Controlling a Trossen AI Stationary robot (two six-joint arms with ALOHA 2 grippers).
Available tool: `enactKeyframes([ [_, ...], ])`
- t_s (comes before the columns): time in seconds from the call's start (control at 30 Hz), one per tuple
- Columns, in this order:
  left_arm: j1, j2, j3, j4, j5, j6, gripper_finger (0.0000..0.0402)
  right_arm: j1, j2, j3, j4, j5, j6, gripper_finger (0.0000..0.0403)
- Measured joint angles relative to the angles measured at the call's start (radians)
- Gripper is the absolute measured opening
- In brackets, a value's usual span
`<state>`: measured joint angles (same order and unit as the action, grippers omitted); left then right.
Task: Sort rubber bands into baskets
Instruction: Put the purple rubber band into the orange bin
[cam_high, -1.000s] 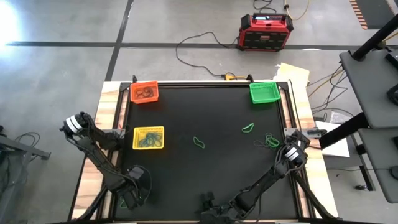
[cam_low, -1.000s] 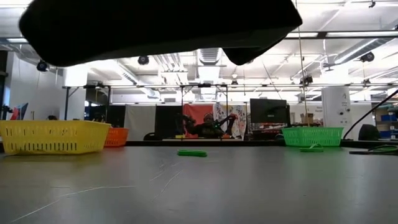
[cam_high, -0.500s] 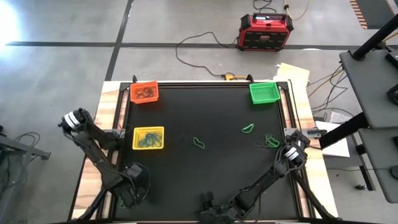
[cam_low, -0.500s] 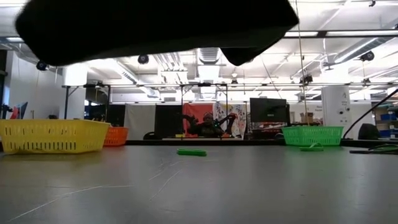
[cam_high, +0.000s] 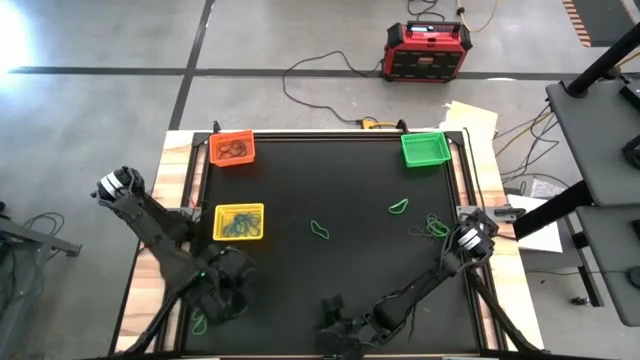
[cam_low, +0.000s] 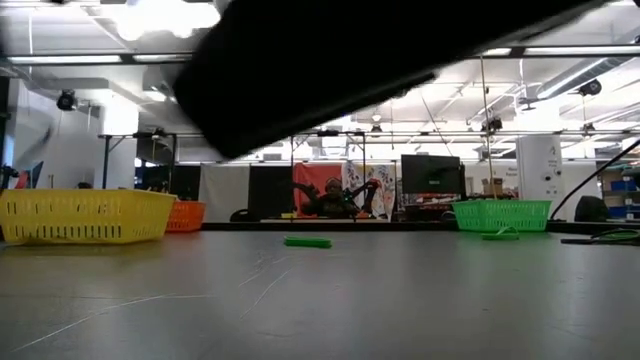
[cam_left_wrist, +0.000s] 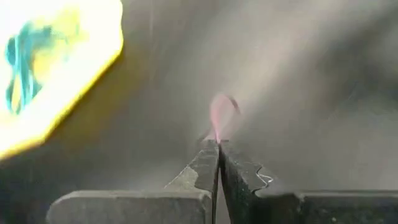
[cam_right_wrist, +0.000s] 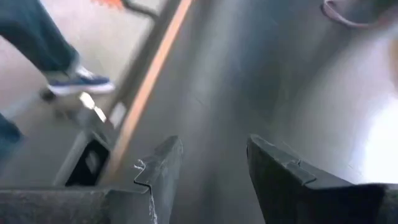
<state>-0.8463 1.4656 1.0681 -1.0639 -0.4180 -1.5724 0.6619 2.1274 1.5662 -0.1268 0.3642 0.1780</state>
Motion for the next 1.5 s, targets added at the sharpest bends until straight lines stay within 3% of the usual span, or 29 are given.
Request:
enactKeyframes([
  [0.2, 0.234, -0.037, 0.035, 0.041, -0.048, 0.369, 0.0000, -0.049, -0.128, -0.004, -0.222, 0.064, -0.015, 0.0176],
  [0.4, 0.539, -0.051, 0.068, 0.072, -0.081, 0.757, 0.0000, -0.148, -0.213, -0.059, -0.339, 0.042, -0.123, 0.0172],
  [0.63, 0.876, -0.046, 0.071, 0.273, -0.043, 1.145, 0.0000, -0.334, -0.270, -0.197, -0.135, -0.113, -0.159, 0.0150],
  [0.83, 1.060, -0.047, 0.072, 0.319, -0.001, 1.288, 0.0000, -0.353, -0.274, -0.265, -0.083, -0.167, -0.085, 0.0139],
  [1.3, 1.443, -0.105, 0.220, 0.044, 0.008, 1.407, 0.0000, -0.214, -0.274, -0.271, -0.158, -0.171, 0.085, 0.0123],
  [1.5, 1.620, -0.096, 0.263, 0.032, 0.007, 1.481, 0.0000, -0.180, -0.274, -0.271, -0.158, -0.158, 0.129, 0.0124],
])
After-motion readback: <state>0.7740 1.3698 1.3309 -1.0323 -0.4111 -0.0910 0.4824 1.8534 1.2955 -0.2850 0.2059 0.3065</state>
